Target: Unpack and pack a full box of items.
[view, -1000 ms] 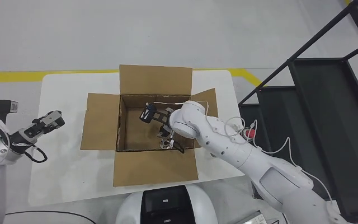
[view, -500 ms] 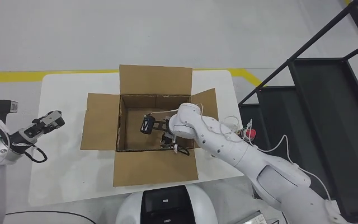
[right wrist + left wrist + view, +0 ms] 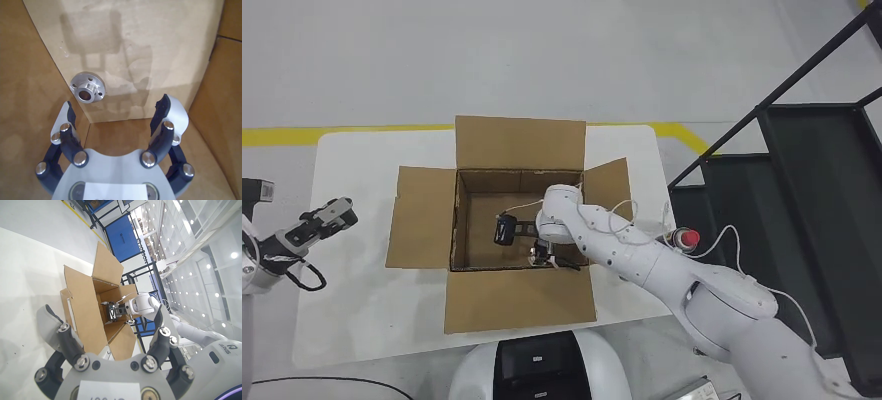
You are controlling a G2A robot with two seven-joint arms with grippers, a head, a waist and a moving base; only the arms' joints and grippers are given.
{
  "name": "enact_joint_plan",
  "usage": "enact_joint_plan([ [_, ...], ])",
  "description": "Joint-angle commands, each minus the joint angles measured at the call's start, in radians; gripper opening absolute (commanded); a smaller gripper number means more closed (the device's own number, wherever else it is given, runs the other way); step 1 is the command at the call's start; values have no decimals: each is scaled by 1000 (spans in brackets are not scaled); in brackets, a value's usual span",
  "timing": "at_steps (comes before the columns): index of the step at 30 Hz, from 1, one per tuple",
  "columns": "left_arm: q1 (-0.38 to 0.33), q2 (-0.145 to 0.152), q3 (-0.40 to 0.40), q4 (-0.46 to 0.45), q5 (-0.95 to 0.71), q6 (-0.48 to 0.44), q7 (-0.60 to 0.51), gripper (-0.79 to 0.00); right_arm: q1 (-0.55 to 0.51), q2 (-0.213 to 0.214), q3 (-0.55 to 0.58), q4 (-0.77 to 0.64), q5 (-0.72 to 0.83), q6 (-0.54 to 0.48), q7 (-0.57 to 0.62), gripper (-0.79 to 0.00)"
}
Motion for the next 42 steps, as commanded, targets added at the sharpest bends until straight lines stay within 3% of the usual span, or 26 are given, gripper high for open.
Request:
enact_joint_plan([
  [1, 0, 0, 0, 0, 0, 0, 0, 0, 5, -12, -8, 25, 3, 0, -9, 0],
  [11, 0, 0, 0, 0, 0, 0, 0, 0, 39, -64, -34, 121, -38, 53, -39, 0],
  [21, 0, 0, 0, 0, 0, 0, 0, 0, 47, -65, -10, 111, -138, 158, -19, 0],
  [33, 0, 0, 0, 0, 0, 0, 0, 0, -8, -45, 34, 23, -105, 35, 3, 0],
  [42, 0, 0, 0, 0, 0, 0, 0, 0, -8, -66, 15, 81, -137, 34, 12, 0],
])
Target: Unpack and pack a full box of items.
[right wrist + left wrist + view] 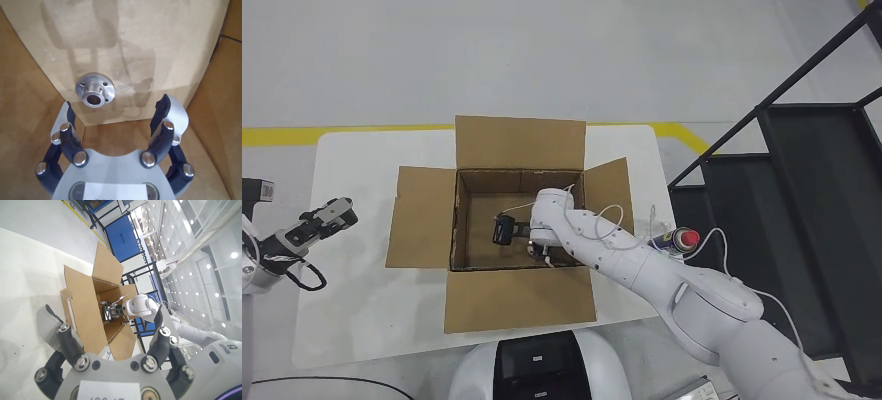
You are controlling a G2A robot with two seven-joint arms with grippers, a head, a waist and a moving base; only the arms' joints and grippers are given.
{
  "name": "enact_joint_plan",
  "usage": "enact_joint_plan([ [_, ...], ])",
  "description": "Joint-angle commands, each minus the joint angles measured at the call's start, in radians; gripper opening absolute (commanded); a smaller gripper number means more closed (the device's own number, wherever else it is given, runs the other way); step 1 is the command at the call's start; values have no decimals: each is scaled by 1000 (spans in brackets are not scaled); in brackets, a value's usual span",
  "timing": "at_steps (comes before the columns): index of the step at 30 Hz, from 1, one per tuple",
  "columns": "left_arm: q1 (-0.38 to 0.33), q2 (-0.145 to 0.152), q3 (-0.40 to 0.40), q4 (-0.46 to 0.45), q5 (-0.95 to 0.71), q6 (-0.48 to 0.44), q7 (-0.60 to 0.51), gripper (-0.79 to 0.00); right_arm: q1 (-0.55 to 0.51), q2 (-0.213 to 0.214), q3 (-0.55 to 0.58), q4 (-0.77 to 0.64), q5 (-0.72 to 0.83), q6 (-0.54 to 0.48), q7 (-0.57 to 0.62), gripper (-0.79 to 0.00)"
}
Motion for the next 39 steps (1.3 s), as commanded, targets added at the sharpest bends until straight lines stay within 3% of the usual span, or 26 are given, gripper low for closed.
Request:
enact_joint_plan([
  [1, 0, 0, 0, 0, 0, 0, 0, 0, 6, -6, -1, 14, -8, 9, -3, 0],
  [13, 0, 0, 0, 0, 0, 0, 0, 0, 7, -11, 51, 3, -75, 160, -51, 0],
  [19, 0, 0, 0, 0, 0, 0, 0, 0, -37, -1, 78, -37, -4, 40, -67, 0],
  [25, 0, 0, 0, 0, 0, 0, 0, 0, -59, 10, 96, -63, -22, 22, -63, 0],
  [26, 0, 0, 0, 0, 0, 0, 0, 0, -60, 12, 98, -67, -30, 21, -60, -31],
  [28, 0, 0, 0, 0, 0, 0, 0, 0, -63, 14, 102, -70, -41, 23, -56, -268],
  [29, 0, 0, 0, 0, 0, 0, 0, 0, -63, 14, 105, -68, -46, 24, -53, -449],
  [30, 0, 0, 0, 0, 0, 0, 0, 0, -64, 15, 106, -68, -51, 25, -49, -489],
  [32, 0, 0, 0, 0, 0, 0, 0, 0, -65, 15, 108, -67, -49, 12, -42, -514],
  [39, 0, 0, 0, 0, 0, 0, 0, 0, -71, 9, 109, -59, -47, -2, -26, -440],
])
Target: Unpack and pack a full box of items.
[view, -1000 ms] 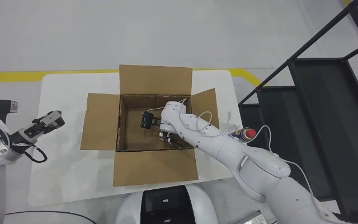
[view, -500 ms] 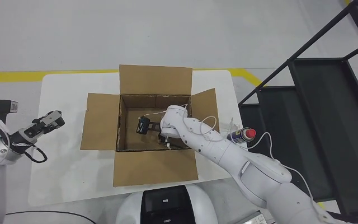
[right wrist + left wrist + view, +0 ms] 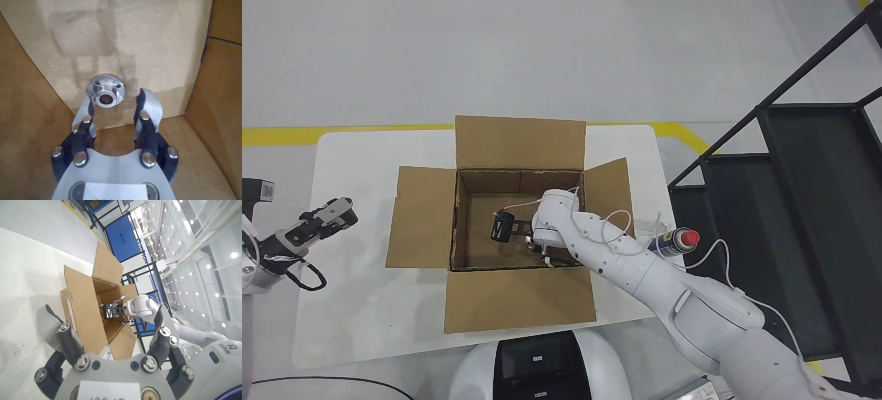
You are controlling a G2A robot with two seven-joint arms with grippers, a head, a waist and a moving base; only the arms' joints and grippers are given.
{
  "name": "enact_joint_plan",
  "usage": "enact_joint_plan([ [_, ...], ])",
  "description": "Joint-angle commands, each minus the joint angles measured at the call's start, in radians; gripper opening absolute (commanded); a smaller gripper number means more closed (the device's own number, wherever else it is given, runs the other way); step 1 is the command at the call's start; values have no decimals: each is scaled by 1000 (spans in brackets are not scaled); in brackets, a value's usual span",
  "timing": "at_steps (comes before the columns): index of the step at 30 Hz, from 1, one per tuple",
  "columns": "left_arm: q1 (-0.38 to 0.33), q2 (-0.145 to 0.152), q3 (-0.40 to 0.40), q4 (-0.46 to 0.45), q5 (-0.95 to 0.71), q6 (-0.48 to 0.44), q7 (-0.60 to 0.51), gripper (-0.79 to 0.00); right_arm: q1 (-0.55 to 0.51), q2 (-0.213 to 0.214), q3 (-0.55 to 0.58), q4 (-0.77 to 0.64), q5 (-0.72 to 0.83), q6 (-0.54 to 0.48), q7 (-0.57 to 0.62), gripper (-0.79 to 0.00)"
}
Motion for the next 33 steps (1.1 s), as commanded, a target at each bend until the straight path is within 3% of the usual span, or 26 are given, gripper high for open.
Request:
enact_joint_plan([
  [1, 0, 0, 0, 0, 0, 0, 0, 0, -1, -3, -1, 2, 3, -1, 1, -440],
  [15, 0, 0, 0, 0, 0, 0, 0, 0, 7, -23, -9, 32, -13, -2, -9, -560],
  [22, 0, 0, 0, 0, 0, 0, 0, 0, 16, -34, -14, 57, -23, -4, -10, -576],
  [24, 0, 0, 0, 0, 0, 0, 0, 0, 17, -38, -15, 64, -24, -5, -12, -610],
  [25, 0, 0, 0, 0, 0, 0, 0, 0, 18, -39, -16, 67, -25, -6, -13, -745],
  [26, 0, 0, 0, 0, 0, 0, 0, 0, 19, -41, -16, 70, -25, -7, -14, -785],
  [33, 0, 0, 0, 0, 0, 0, 0, 0, 24, -50, -17, 81, -31, -7, -16, -785],
])
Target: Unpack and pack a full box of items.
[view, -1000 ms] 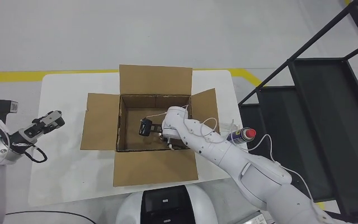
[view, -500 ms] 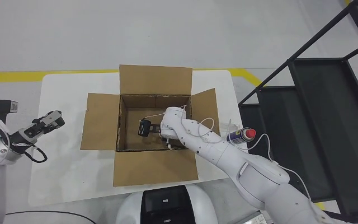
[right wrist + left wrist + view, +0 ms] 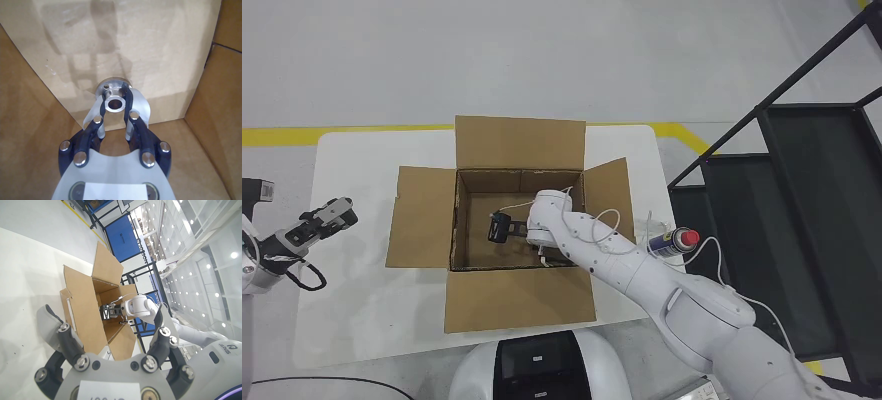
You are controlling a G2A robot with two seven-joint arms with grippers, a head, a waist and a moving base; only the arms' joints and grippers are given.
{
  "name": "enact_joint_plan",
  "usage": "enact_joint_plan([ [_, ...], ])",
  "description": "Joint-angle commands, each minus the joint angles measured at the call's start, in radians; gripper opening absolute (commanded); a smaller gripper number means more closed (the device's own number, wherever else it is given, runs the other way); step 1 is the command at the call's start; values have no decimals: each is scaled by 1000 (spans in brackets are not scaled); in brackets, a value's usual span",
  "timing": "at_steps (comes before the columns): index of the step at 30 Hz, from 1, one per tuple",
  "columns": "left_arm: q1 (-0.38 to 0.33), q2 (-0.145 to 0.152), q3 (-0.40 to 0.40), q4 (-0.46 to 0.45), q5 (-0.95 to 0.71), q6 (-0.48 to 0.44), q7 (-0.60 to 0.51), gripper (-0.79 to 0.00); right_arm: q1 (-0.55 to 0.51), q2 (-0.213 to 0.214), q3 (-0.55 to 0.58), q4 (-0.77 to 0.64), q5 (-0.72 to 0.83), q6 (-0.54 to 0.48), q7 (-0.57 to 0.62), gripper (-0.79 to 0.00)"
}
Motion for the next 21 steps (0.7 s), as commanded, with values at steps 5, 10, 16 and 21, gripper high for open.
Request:
enact_joint_plan([
  [5, 0, 0, 0, 0, 0, 0, 0, 0, 0, 2, 16, -42, -1, -3, 36, -785],
  [10, 0, 0, 0, 0, 0, 0, 0, 0, -27, 24, 56, -156, 4, -15, 100, -785],
  [16, 0, 0, 0, 0, 0, 0, 0, 0, -128, 82, 165, -440, -7, -41, 205, -785],
  [21, 0, 0, 0, 0, 0, 0, 0, 0, -271, 145, 281, -715, -17, -45, 241, -785],
])
